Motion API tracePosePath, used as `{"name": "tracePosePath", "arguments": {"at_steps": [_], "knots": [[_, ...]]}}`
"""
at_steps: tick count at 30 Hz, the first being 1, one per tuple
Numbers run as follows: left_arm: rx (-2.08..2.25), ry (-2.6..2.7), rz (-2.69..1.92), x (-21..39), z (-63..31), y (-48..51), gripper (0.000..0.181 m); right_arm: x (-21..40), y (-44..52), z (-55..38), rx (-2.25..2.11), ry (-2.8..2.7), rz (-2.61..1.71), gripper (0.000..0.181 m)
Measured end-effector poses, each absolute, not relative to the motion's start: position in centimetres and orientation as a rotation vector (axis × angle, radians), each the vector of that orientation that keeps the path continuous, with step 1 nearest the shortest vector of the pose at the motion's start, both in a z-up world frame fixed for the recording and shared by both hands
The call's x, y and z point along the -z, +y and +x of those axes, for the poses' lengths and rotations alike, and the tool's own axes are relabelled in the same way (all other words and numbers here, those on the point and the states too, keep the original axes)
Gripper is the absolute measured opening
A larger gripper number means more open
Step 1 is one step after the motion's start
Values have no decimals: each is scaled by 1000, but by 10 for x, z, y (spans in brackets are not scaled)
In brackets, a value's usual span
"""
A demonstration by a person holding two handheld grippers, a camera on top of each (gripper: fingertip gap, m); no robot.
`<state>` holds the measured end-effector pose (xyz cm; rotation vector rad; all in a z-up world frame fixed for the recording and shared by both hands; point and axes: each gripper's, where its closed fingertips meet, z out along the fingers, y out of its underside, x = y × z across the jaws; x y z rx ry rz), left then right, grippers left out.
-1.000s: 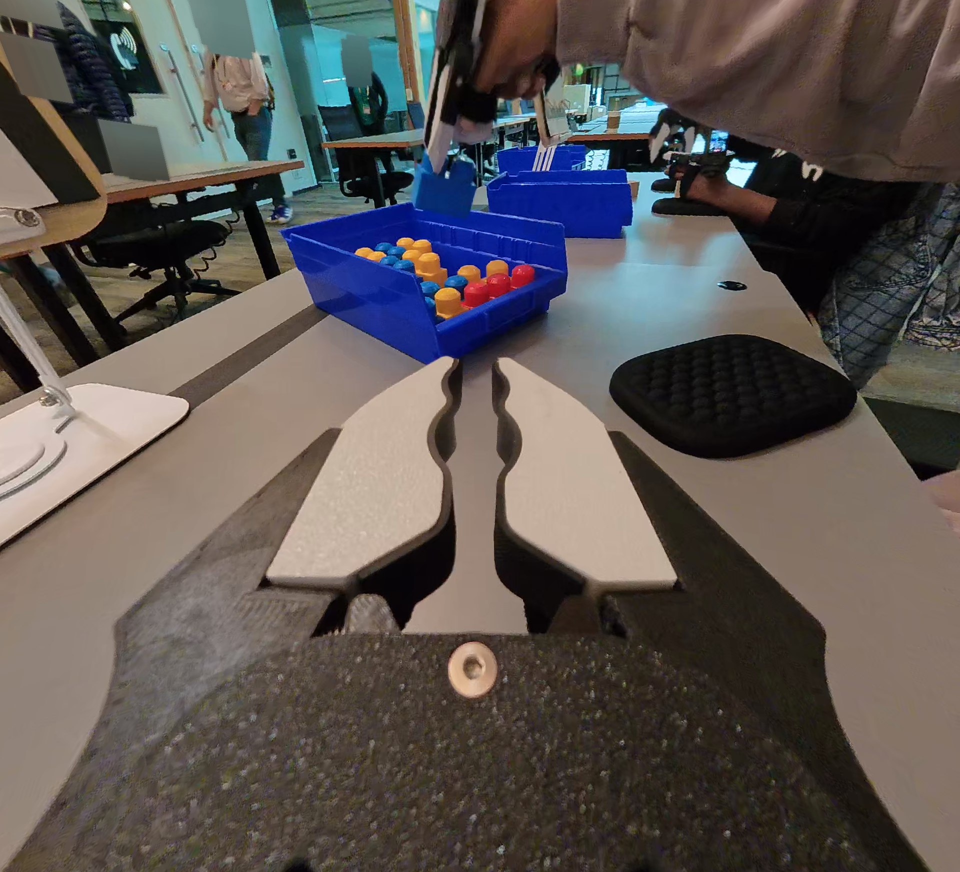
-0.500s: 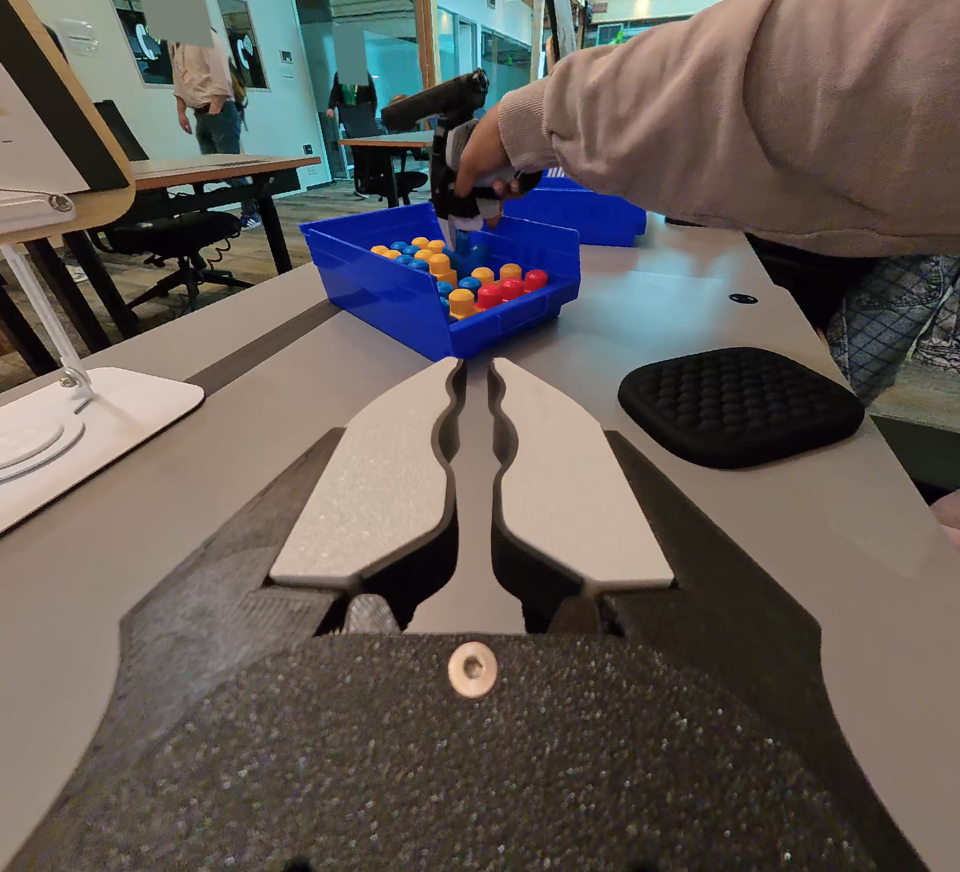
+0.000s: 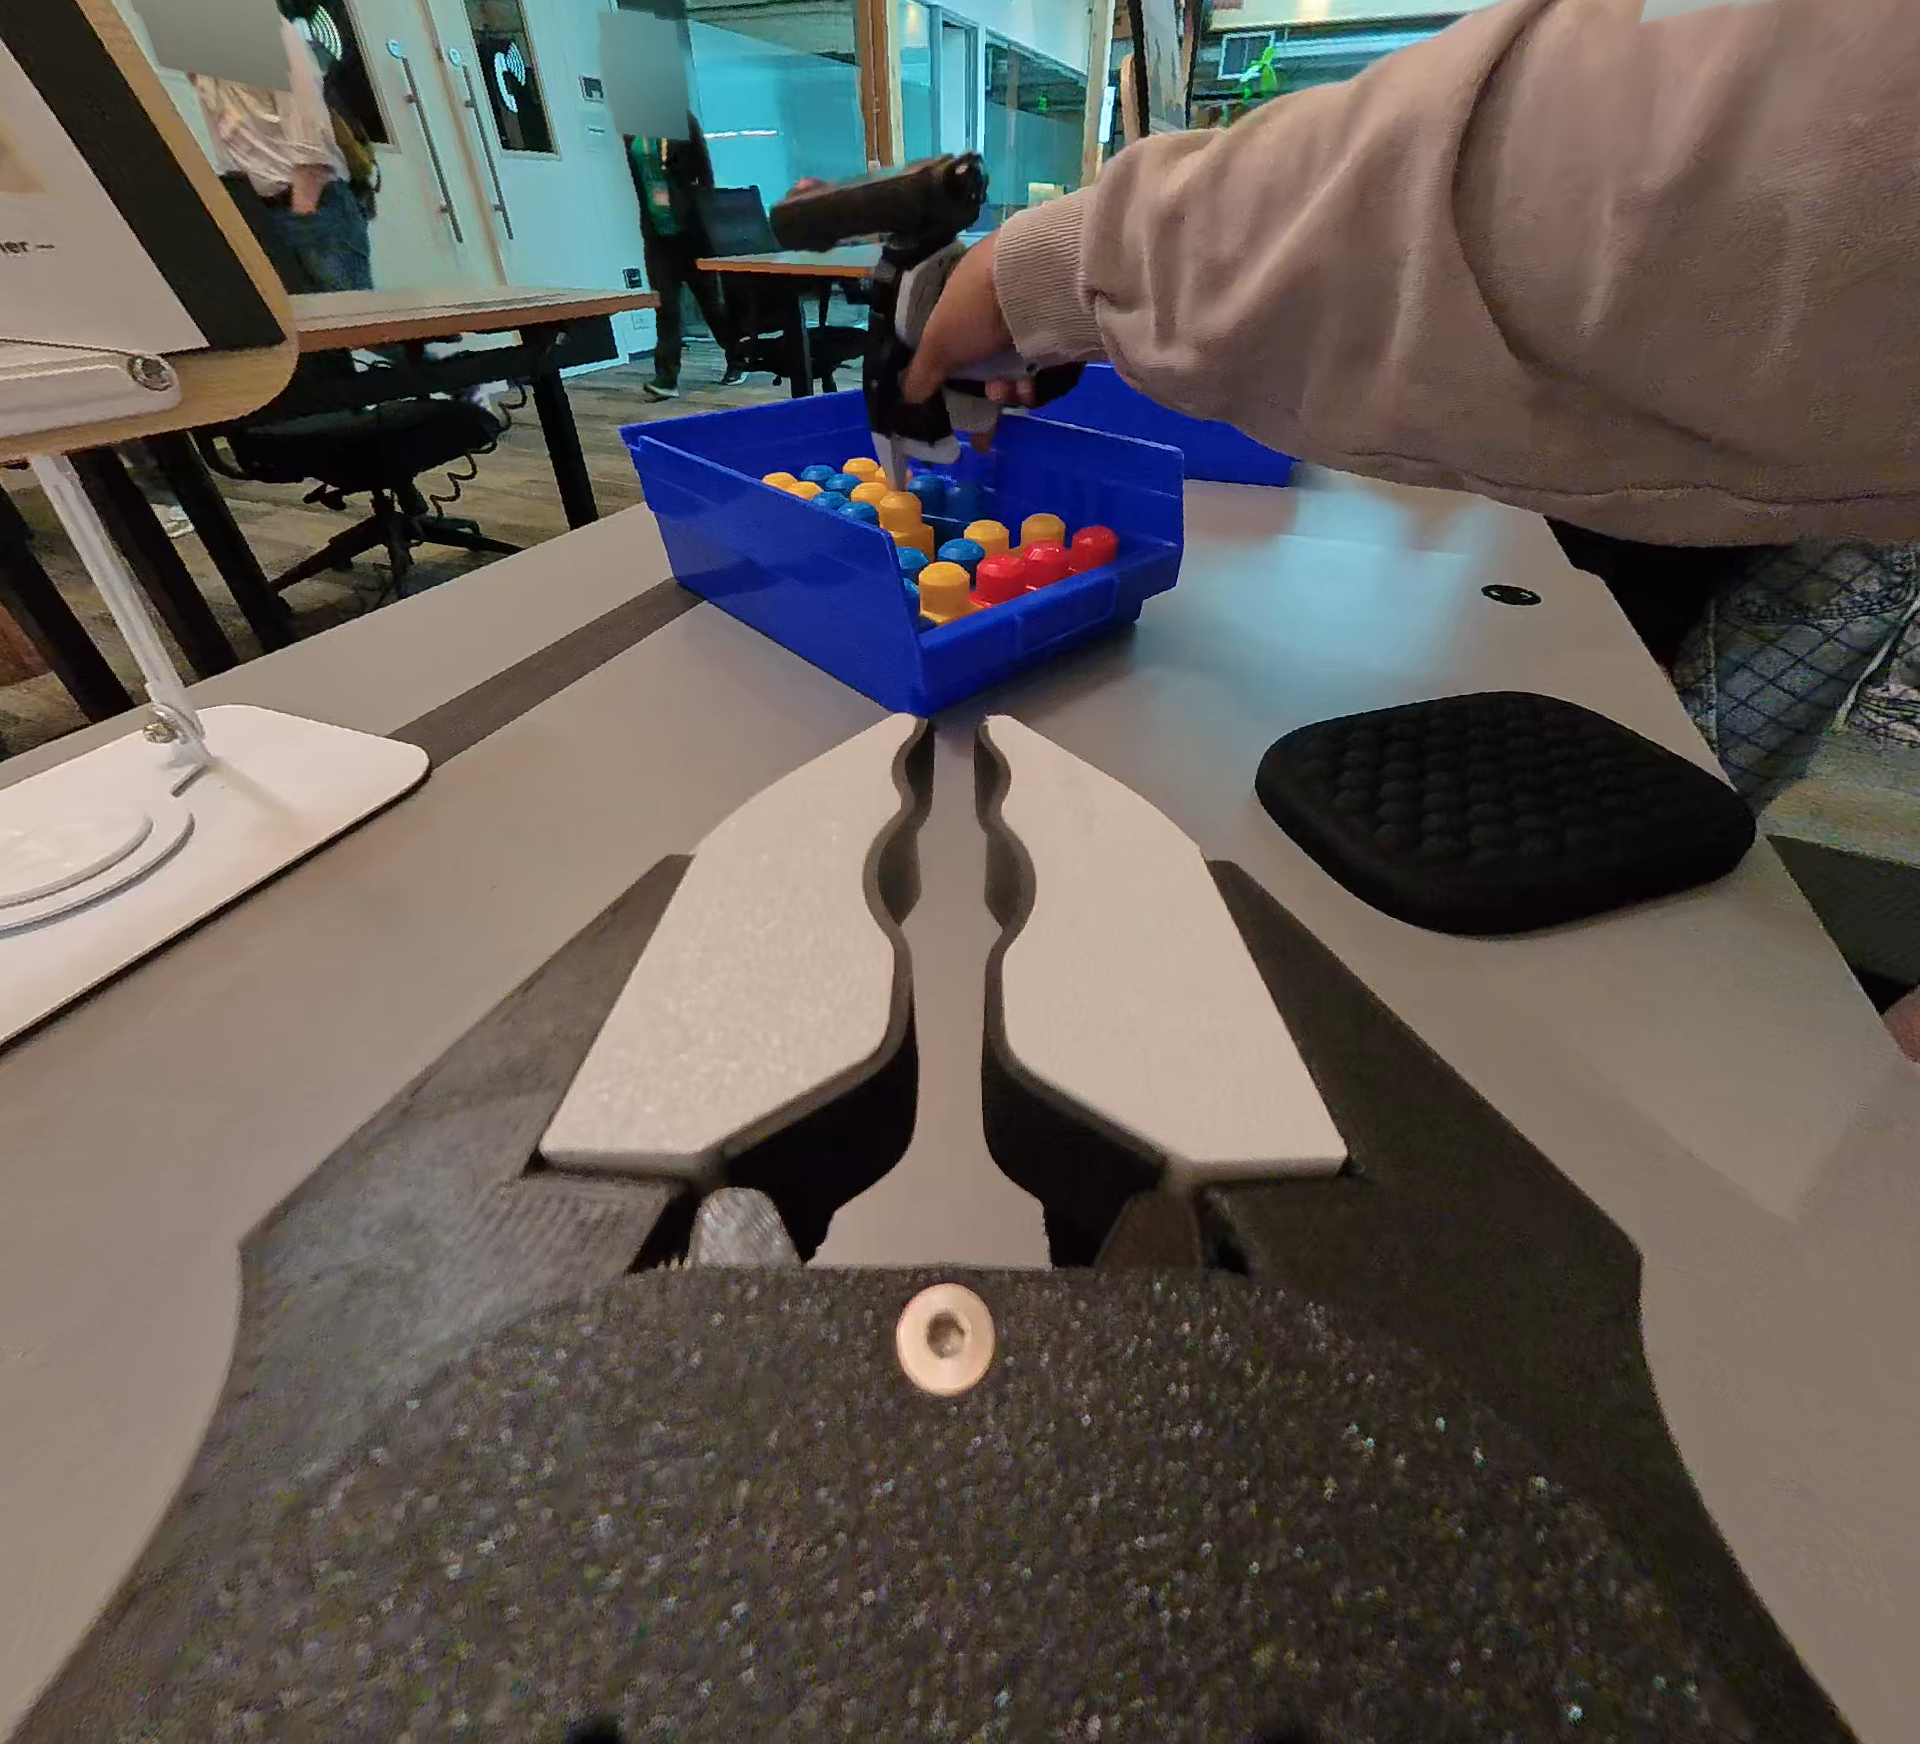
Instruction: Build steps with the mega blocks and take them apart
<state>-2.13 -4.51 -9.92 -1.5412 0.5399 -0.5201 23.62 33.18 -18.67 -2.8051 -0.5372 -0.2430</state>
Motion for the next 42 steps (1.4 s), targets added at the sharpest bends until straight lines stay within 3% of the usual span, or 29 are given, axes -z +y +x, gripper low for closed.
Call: {"name": "tracePosePath", "arguments": {"at_steps": [9,12,13,20,27,31,35,39,42], "knots": [[488,495,-1527,96,-33,-42,1,73,336,210,43,-723,-2042,26],[472,475,-1513,92,-38,-42,0,43,306,214,-41,-689,-1835,7],[466,466,-1509,91,-40,-41,0,38,295,218,-61,-664,-1796,0],[418,424,-1507,87,-50,-39,0,42,214,246,-124,-608,-1677,0],[396,428,-1520,90,-49,-37,0,110,163,276,-156,-490,-1870,59],[390,441,-1528,92,-46,-37,0,144,178,280,-185,-398,-1986,67],[377,439,-1527,91,-47,-37,0,170,196,273,-253,-338,-2084,50],[374,436,-1529,91,-48,-37,0,176,206,280,-190,-281,-2071,9],[373,440,-1536,93,-47,-37,0,175,207,286,-177,-269,-2062,4]]}}
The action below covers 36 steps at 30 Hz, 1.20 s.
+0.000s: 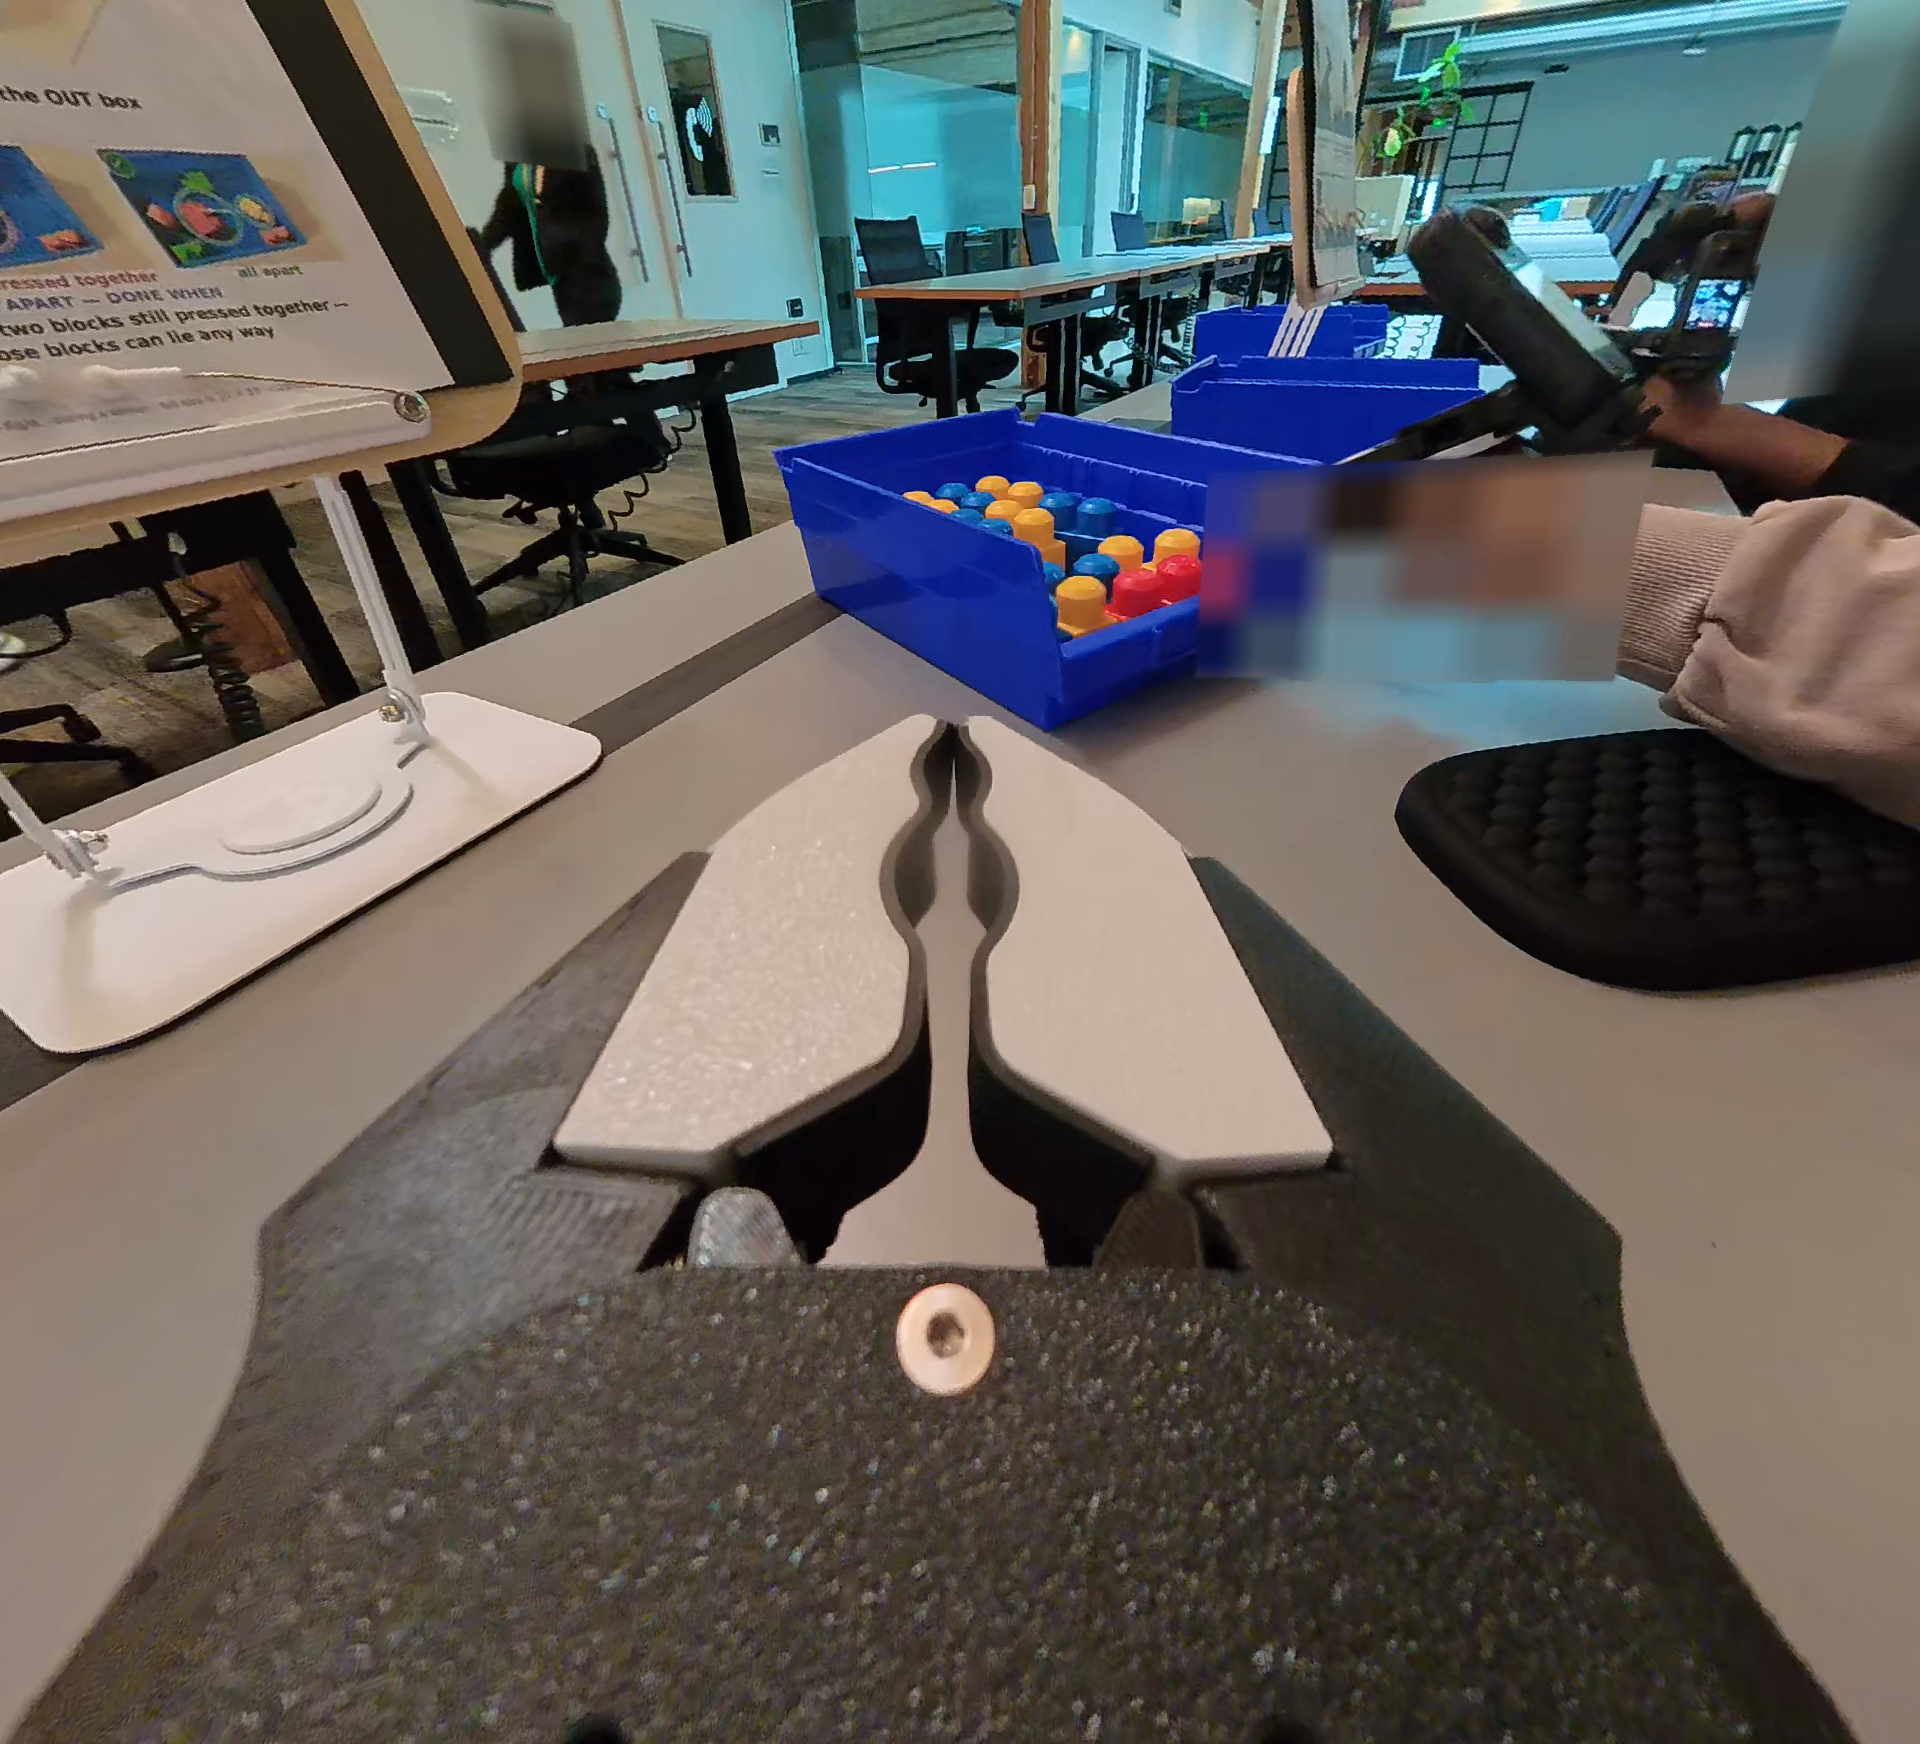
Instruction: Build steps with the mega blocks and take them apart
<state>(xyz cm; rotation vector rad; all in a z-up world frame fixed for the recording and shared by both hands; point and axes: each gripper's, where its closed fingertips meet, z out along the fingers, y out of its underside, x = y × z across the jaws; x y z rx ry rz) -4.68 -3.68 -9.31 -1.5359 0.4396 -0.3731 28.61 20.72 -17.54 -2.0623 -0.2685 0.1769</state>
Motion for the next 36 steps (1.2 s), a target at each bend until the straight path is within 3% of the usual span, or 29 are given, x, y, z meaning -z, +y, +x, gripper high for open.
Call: {"name": "tracePosePath", "arguments": {"at_steps": [11,18,27,36], "knots": [[381,458,-1562,101,-40,-35,5,172,149,284,-201,-297,-2064,3],[348,482,-1574,109,-31,-32,11,173,117,225,-324,-428,-2046,3],[250,325,-1529,92,-74,-30,11,175,93,129,-472,-572,-2006,3],[-4,118,-1478,68,-146,-58,19,173,93,107,-527,-535,-1979,3]]}}
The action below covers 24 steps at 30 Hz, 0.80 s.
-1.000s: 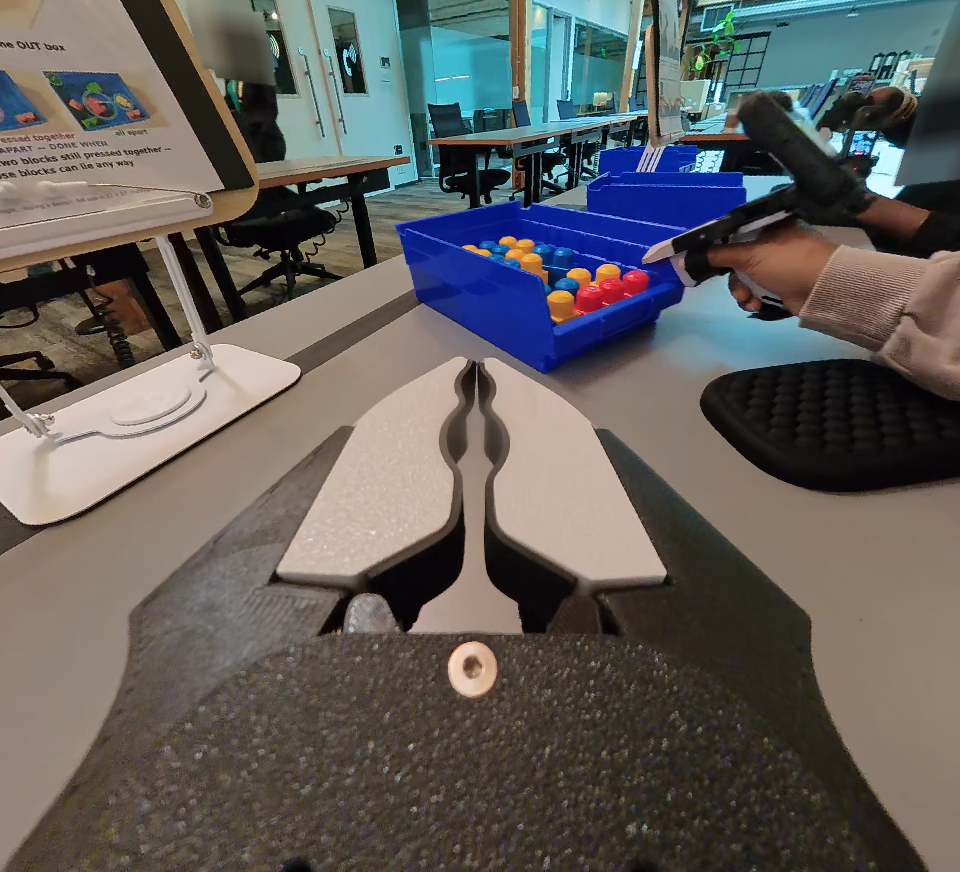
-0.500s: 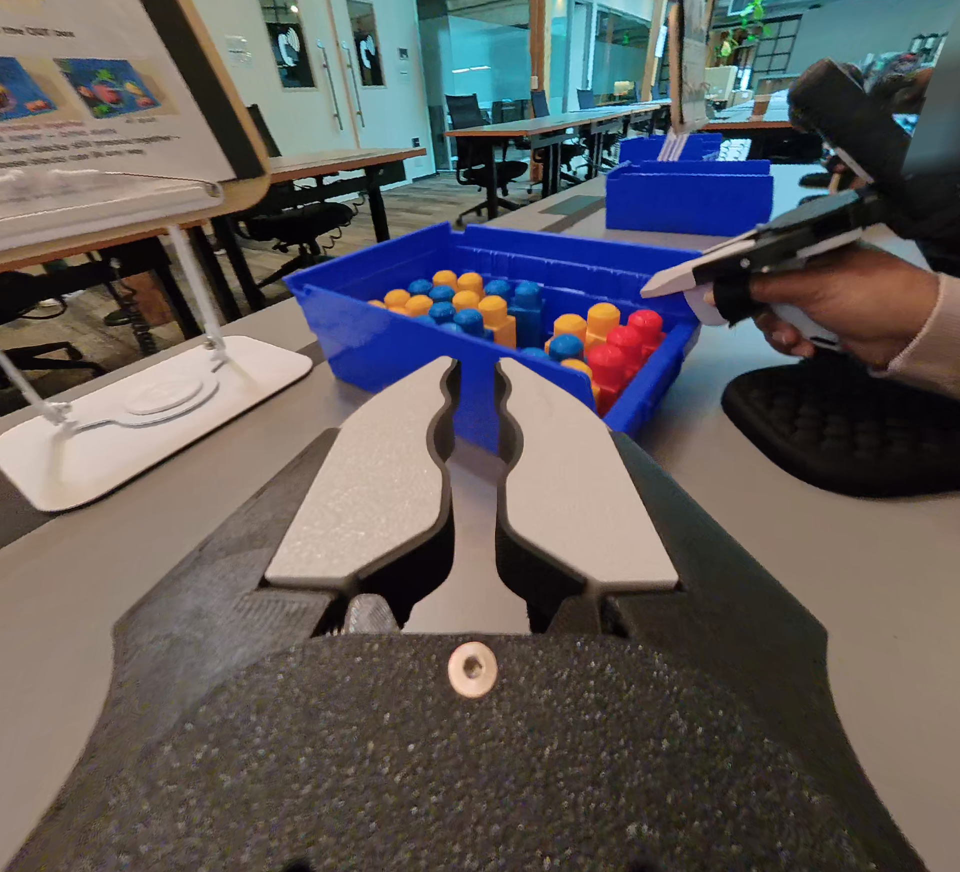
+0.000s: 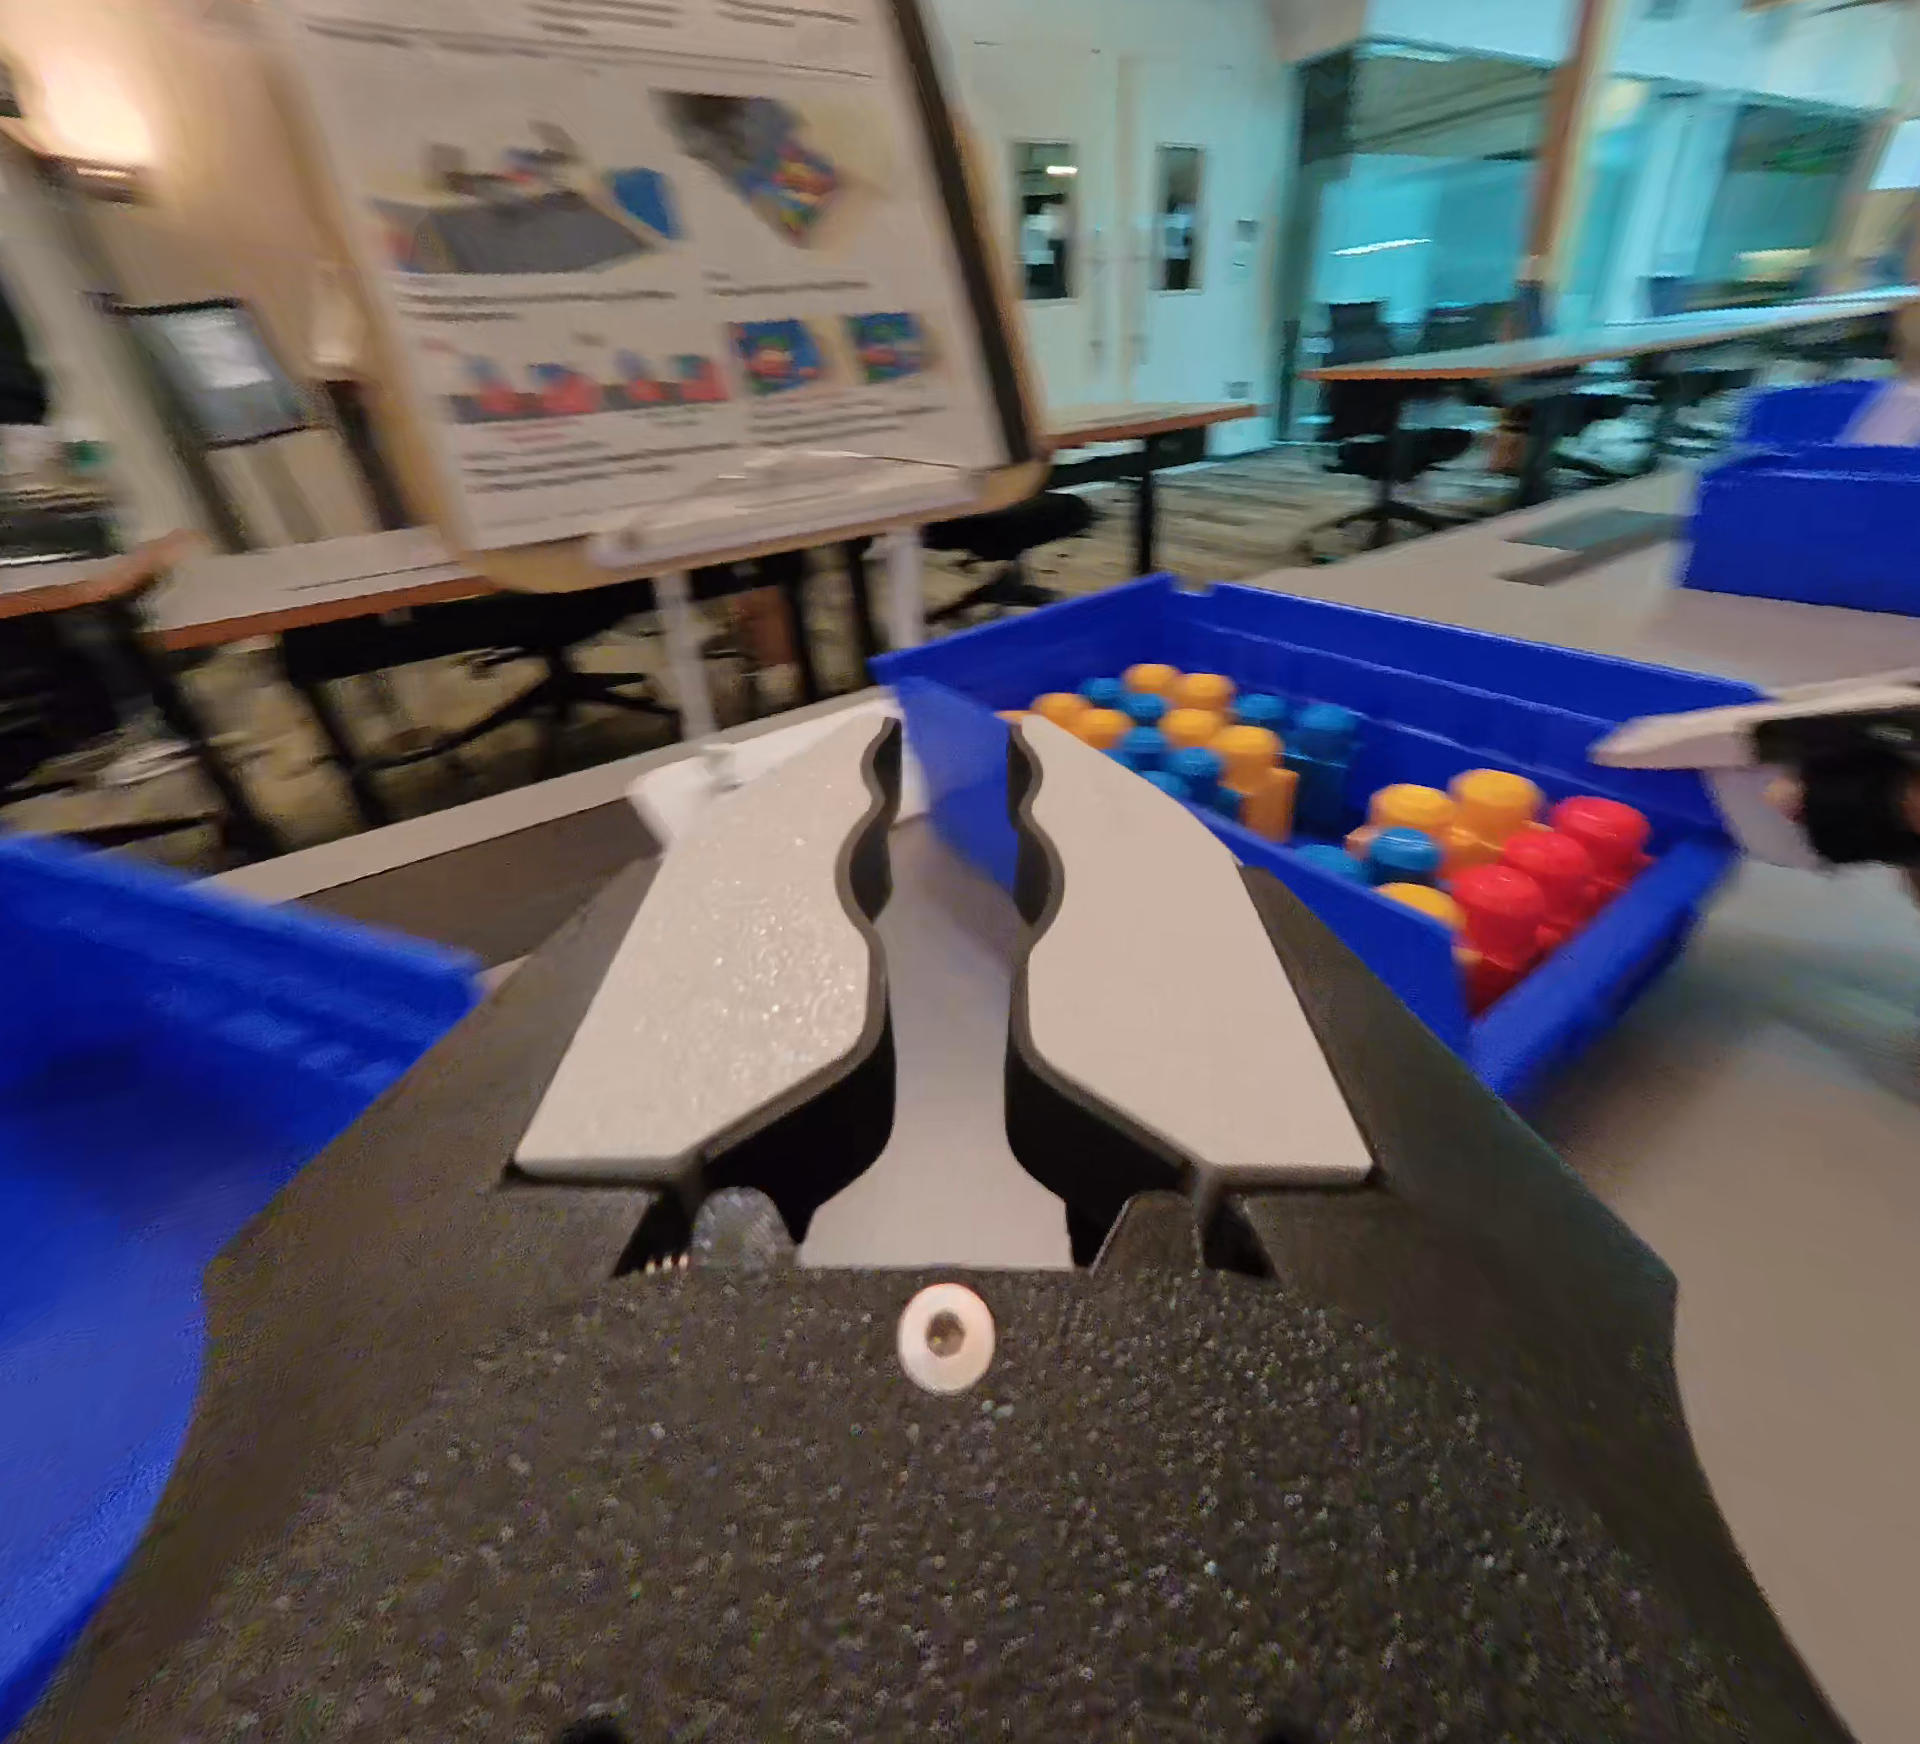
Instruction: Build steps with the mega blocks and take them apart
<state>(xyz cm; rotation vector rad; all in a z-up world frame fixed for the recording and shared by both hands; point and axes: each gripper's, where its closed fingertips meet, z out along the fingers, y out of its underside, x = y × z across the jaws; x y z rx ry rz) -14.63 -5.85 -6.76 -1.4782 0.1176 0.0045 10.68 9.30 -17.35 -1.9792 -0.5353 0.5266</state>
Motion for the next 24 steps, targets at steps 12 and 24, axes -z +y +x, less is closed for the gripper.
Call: {"name": "tracePosePath", "arguments": {"at_steps": [12,24], "knots": [[-370,-786,-1718,161,-377,-220,77,150,85,109,-643,-551,-1828,46],[-456,-856,-1899,192,-425,-198,6,134,80,124,-632,-512,-1749,46]]}}
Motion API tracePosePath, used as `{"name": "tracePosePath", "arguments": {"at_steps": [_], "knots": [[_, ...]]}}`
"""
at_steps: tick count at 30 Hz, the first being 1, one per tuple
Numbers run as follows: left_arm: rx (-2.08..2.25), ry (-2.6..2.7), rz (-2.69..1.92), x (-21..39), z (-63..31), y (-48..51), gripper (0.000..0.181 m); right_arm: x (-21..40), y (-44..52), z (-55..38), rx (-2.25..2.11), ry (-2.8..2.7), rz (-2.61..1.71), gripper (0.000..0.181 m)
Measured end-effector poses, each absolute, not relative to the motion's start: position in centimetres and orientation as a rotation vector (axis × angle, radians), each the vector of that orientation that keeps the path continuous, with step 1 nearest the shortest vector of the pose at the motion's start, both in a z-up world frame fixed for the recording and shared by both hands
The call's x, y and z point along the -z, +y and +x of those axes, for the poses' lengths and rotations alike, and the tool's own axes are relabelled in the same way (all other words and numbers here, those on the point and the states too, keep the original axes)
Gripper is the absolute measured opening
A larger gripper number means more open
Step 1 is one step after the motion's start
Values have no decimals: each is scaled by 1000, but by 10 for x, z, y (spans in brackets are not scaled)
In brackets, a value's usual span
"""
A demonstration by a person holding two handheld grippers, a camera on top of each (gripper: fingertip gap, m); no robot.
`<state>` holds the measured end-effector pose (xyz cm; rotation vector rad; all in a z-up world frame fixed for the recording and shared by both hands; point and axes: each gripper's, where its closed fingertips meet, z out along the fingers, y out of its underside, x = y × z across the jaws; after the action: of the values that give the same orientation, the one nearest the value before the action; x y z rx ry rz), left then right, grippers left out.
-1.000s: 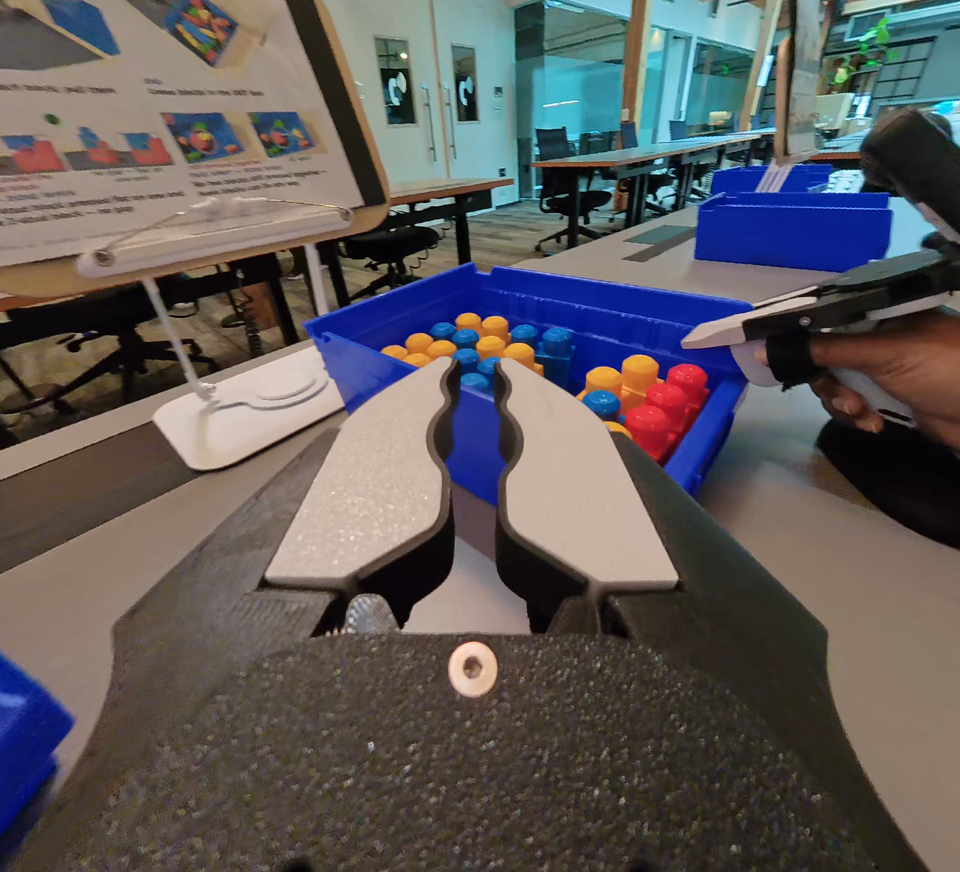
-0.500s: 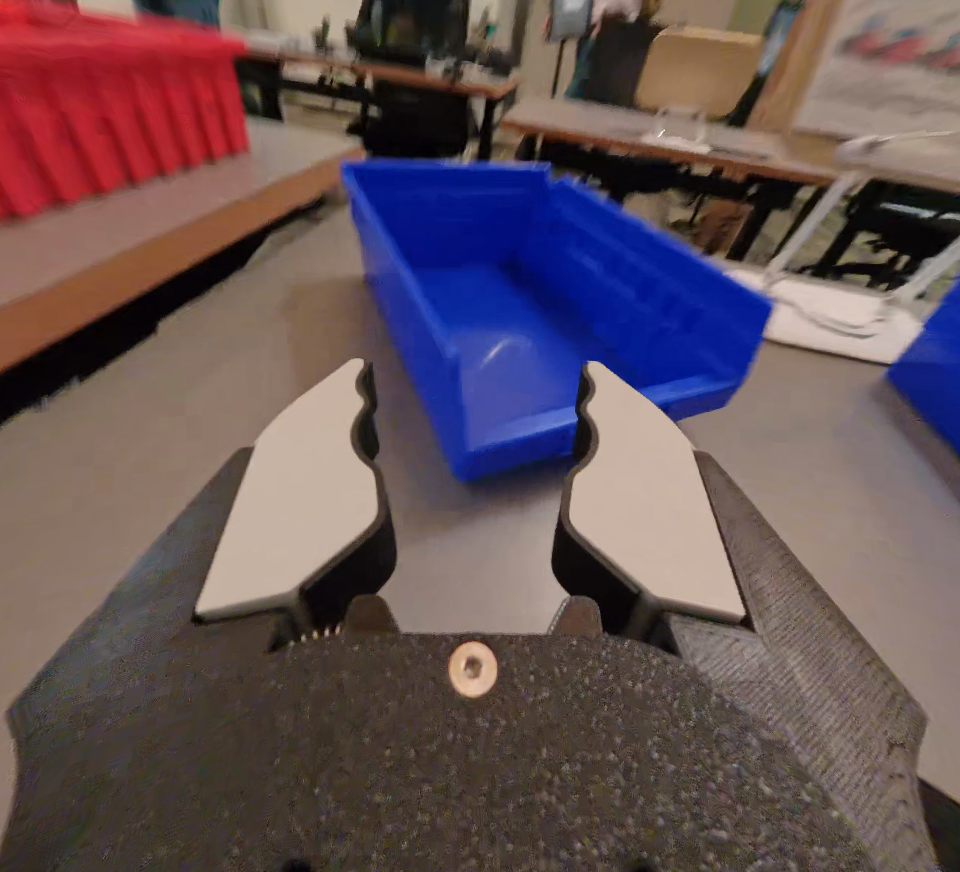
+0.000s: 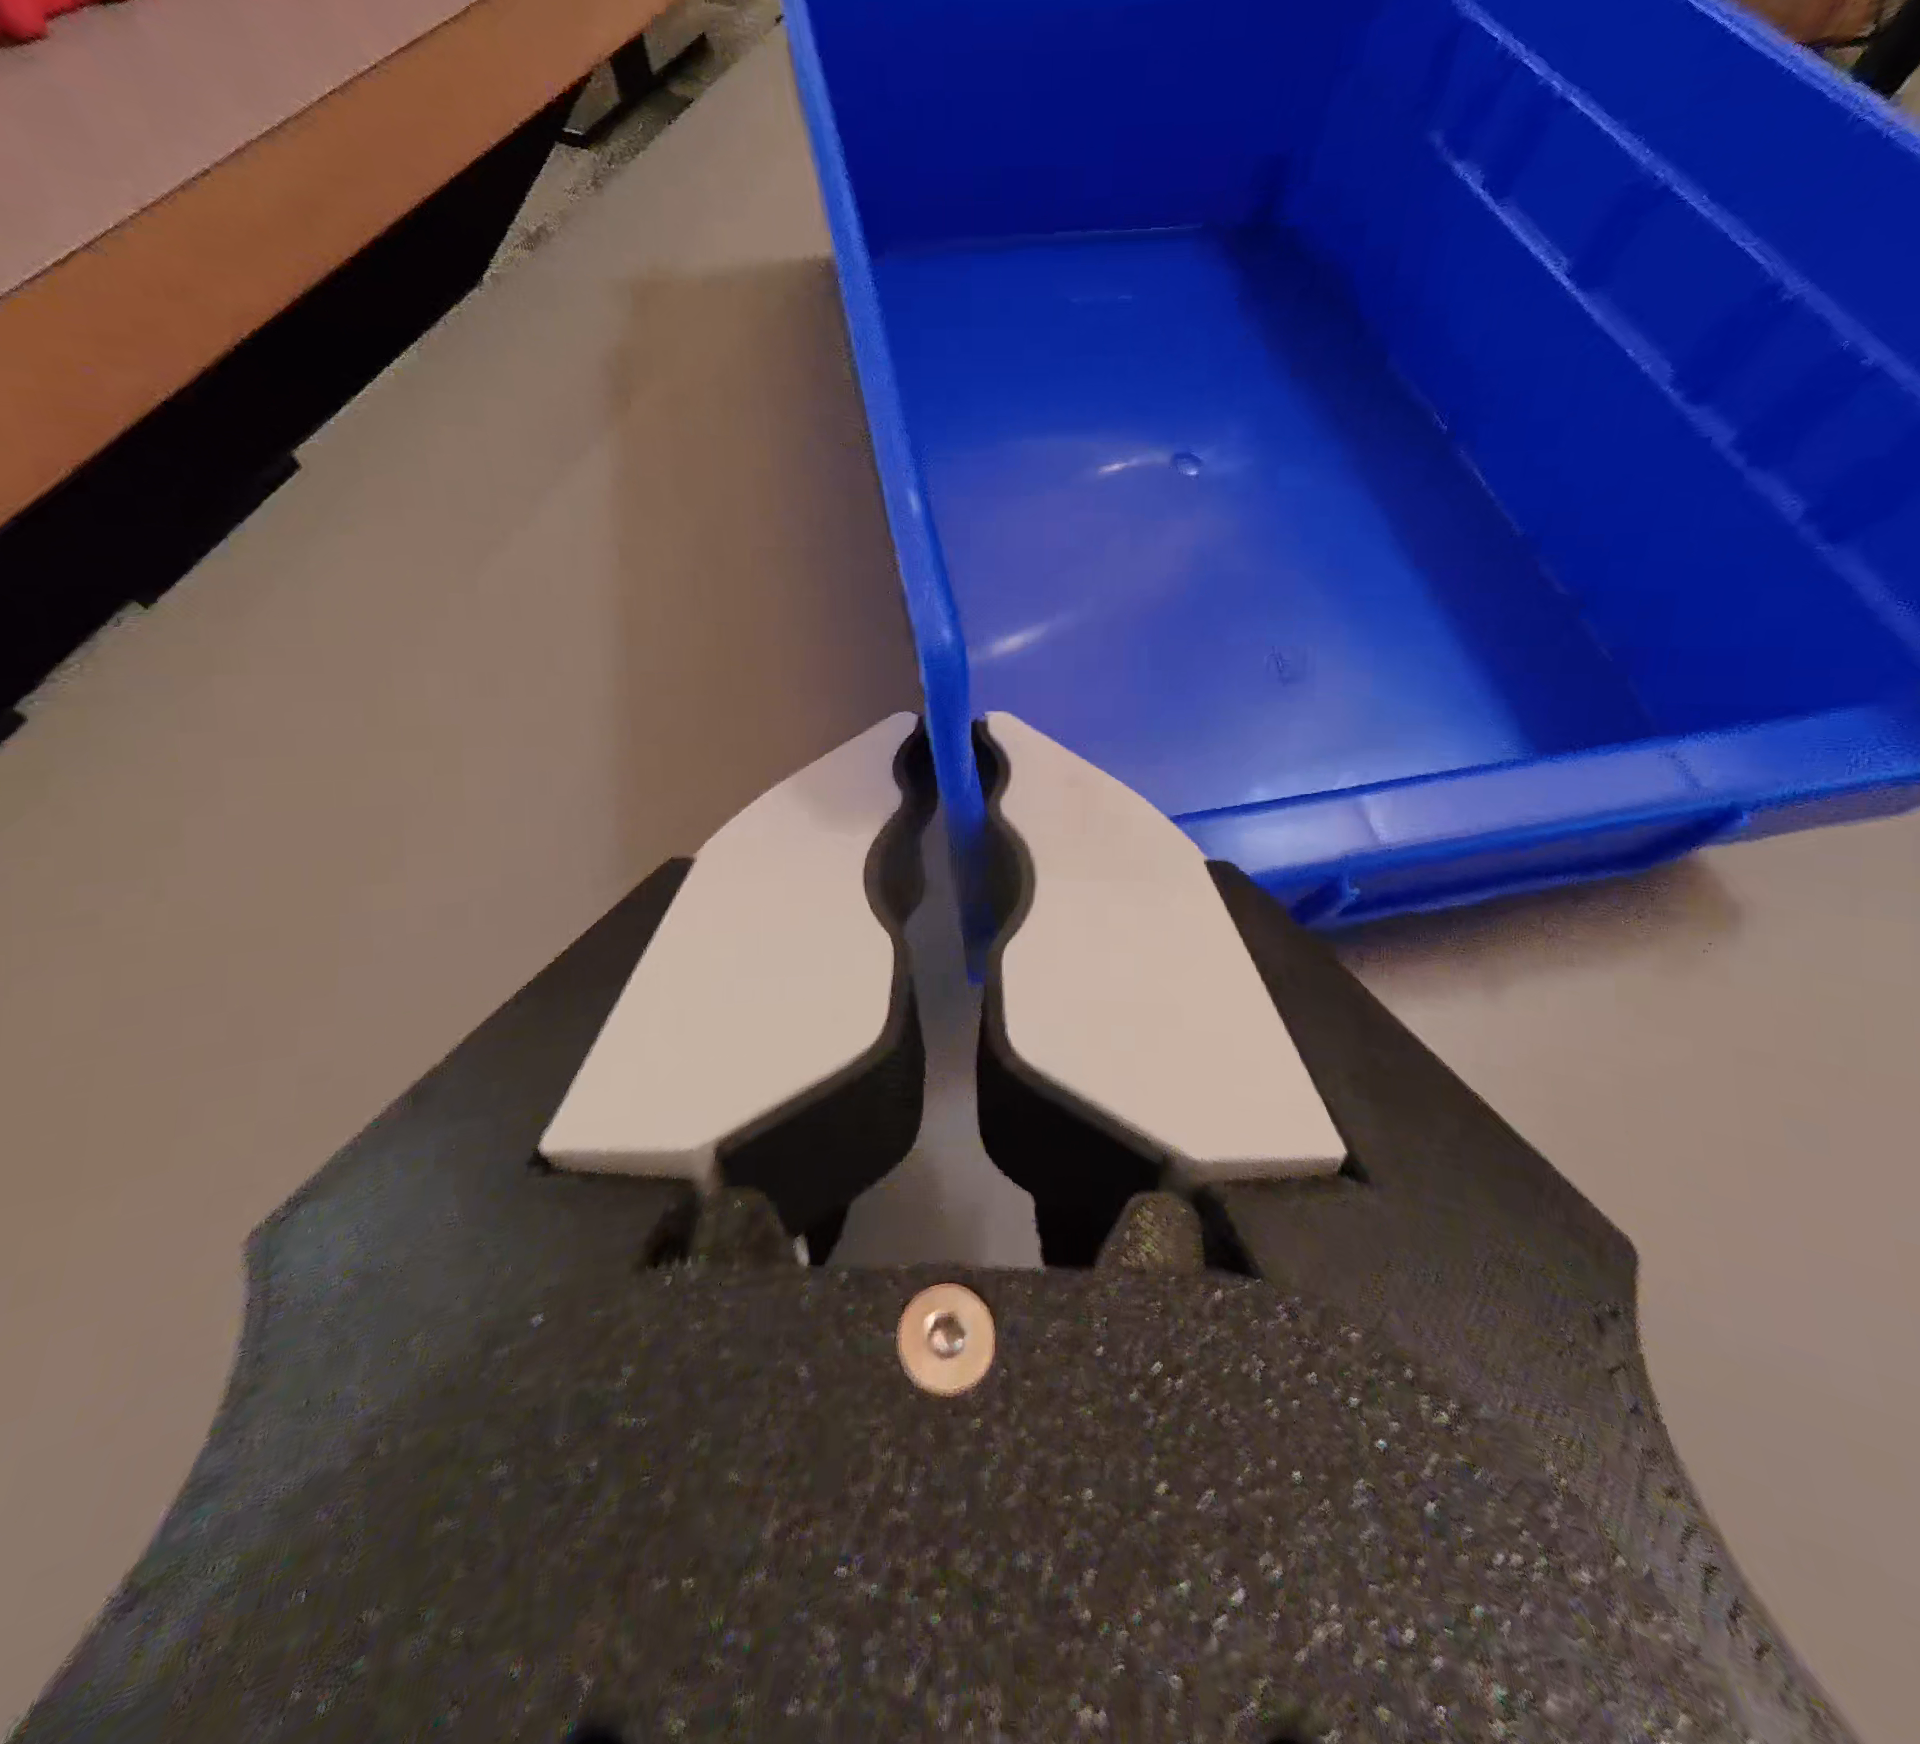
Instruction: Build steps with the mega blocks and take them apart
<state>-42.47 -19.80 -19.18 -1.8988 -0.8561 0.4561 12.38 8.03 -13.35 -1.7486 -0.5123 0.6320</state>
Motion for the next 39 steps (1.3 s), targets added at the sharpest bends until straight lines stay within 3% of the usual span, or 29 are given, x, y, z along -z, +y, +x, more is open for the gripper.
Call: {"name": "tracePosePath", "arguments": {"at_steps": [8,14,20,30,35,39], "knots": [[-401,-856,-1856,187,-378,-258,6,110,52,108,-617,-620,-1645,46],[-345,-776,-1859,177,-321,-256,5,100,-45,23,-841,-919,-1551,47],[-274,-637,-1872,164,-275,-218,5,131,-120,-33,-928,-1153,-1536,51],[-266,-500,-1727,127,-240,-209,6,167,-139,-53,-972,-1165,-1620,62],[-242,-470,-1623,95,-218,-216,7,140,-141,-60,-1059,-1048,-1574,60],[-250,-411,-1513,57,-192,-217,8,94,-124,-53,-1014,-902,-1465,45]]}}
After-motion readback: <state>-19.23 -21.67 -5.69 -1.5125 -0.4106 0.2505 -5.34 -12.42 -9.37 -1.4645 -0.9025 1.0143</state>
